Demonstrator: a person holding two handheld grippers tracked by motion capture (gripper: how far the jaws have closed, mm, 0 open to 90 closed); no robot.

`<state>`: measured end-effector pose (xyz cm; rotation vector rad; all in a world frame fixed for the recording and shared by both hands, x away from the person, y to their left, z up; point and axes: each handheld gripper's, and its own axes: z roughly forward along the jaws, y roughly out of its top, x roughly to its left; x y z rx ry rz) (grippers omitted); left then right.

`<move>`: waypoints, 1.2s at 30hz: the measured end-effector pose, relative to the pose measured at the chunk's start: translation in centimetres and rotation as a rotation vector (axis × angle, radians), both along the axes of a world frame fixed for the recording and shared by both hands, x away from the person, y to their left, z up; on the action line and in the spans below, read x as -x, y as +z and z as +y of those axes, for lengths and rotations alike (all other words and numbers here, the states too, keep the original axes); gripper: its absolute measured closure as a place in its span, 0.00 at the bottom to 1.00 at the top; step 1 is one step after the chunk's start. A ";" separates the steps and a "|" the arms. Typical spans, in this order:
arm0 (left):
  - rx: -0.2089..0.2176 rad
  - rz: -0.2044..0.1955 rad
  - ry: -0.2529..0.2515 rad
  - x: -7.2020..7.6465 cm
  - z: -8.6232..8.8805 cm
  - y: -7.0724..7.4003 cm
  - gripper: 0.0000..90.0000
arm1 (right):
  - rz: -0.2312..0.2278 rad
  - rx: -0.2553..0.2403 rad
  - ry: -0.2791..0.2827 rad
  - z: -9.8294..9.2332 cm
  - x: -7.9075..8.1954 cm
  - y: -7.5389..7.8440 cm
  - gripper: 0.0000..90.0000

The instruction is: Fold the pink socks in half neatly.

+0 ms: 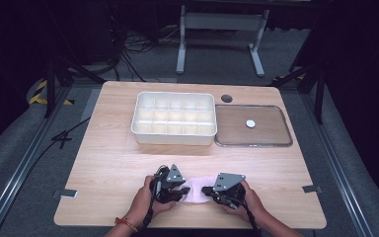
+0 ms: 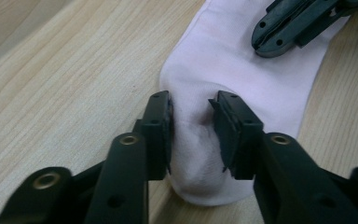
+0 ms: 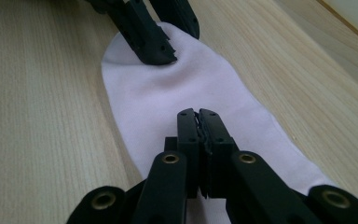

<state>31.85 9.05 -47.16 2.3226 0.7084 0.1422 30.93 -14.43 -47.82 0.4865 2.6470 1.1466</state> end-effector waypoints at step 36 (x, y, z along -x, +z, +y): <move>0.157 -0.018 -0.017 -0.6 0.0 1.9 0.89 | 0.071 0.033 0.062 1.1 -2.5 0.5 0.98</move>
